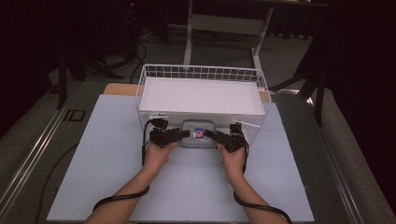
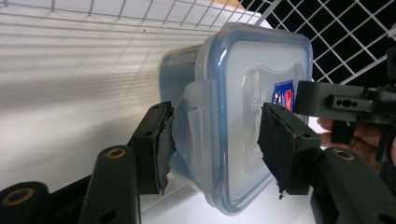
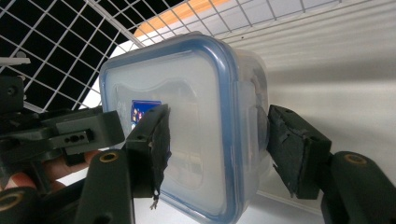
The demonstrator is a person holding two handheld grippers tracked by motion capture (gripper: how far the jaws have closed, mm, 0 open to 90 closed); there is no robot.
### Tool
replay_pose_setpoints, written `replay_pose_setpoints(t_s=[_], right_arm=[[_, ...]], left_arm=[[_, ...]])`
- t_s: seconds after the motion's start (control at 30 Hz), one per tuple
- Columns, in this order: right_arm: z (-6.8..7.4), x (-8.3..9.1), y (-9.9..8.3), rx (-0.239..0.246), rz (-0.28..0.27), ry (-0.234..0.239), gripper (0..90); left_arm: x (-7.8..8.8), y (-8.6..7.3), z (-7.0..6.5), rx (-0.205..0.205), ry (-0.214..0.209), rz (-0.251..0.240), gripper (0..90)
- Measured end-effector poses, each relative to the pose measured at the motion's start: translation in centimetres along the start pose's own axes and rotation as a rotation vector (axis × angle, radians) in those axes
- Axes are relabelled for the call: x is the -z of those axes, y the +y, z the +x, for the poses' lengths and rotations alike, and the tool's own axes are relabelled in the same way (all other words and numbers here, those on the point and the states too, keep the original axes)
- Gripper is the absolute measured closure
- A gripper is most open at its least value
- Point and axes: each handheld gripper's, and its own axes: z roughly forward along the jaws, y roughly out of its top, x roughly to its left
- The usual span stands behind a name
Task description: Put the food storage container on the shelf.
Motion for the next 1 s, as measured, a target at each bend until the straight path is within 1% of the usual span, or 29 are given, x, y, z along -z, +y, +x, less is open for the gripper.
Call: replay_pose_setpoints(t_s=[0.03, 0.17, 0.2, 0.27, 0.3, 0.4, 0.43, 0.5, 0.53, 0.57, 0.6, 0.67, 0.73, 0.77, 0.8, 0.83, 0.87, 0.9, 0.97, 1.0], right_arm=[[0.1, 0.0, 0.1, 0.007, 0.003, -0.004, 40.3], [0.1, -0.2, 0.2, 0.006, 0.007, -0.014, 39.3], [0.1, -0.2, 0.2, 0.0, 0.005, -0.016, 39.3], [0.1, -0.5, 0.3, 0.003, 0.013, -0.024, 37.8], [0.1, -0.5, 0.3, 0.003, 0.014, -0.029, 37.2], [0.0, -0.8, 0.2, 0.005, 0.013, -0.035, 35.5], [0.0, -0.8, 0.2, 0.004, 0.012, -0.032, 35.4], [-0.1, -0.9, 0.3, 0.001, 0.012, -0.043, 34.3], [-0.1, -0.9, 0.2, 0.005, 0.014, -0.056, 34.1], [-0.2, -0.9, 0.2, 0.008, 0.012, -0.063, 35.1], [-0.2, -0.9, 0.2, 0.01, 0.008, -0.06, 35.5], [-0.2, -0.8, 0.2, 0.024, 0.002, -0.06, 35.8], [0.2, -0.5, 0.3, 0.057, -0.005, -0.078, 35.8], [0.4, -0.3, 0.3, 0.066, -0.001, -0.08, 35.8], [0.5, -0.1, 0.3, 0.111, -0.017, -0.082, 35.8], [0.6, 0.0, 0.2, 0.118, -0.018, -0.094, 35.8], [0.7, 0.2, 0.2, 0.131, -0.021, -0.092, 35.8], [0.7, 0.4, 0.1, 0.153, -0.025, -0.091, 35.8], [0.9, 0.9, 0.0, 0.169, -0.035, -0.091, 35.8], [1.2, 1.2, -0.1, 0.161, -0.029, -0.093, 35.8]], left_arm=[[0.0, 0.0, 0.0, -0.002, 0.001, -0.007, 45.8], [-0.2, -0.1, 0.2, -0.004, -0.002, -0.01, 44.6], [-0.2, -0.1, 0.2, 0.004, -0.002, -0.007, 44.0], [-0.5, 0.0, 0.3, 0.005, 0.004, -0.001, 41.6], [-0.6, -0.1, 0.4, 0.013, 0.003, 0.0, 40.1], [-0.7, -0.2, 0.5, 0.03, -0.006, -0.005, 38.6], [-0.8, -0.2, 0.6, 0.023, -0.003, -0.002, 37.9], [-0.8, -0.1, 0.5, 0.009, 0.021, -0.005, 37.3], [-0.9, -0.1, 0.5, 0.027, 0.031, -0.01, 37.3], [-1.0, -0.1, 0.5, 0.045, 0.027, -0.015, 36.3], [-1.0, -0.1, 0.5, 0.053, 0.03, -0.017, 36.2], [-0.7, -0.2, 0.5, 0.027, 0.03, -0.013, 36.2], [-0.6, -0.4, 0.4, 0.042, 0.024, -0.025, 36.2], [-0.5, -0.5, 0.3, 0.031, 0.025, -0.028, 36.2], [-0.4, -0.6, 0.2, 0.023, 0.029, -0.029, 36.2], [-0.3, -0.7, 0.1, 0.012, 0.036, -0.025, 36.3], [-0.1, -0.9, -0.1, 0.021, 0.037, -0.018, 36.2], [0.1, -1.1, -0.2, 0.019, 0.027, -0.021, 36.1], [0.5, -1.5, -0.4, -0.005, 0.027, -0.02, 34.7], [0.7, -1.7, -0.4, -0.011, 0.005, -0.022, 31.8]])
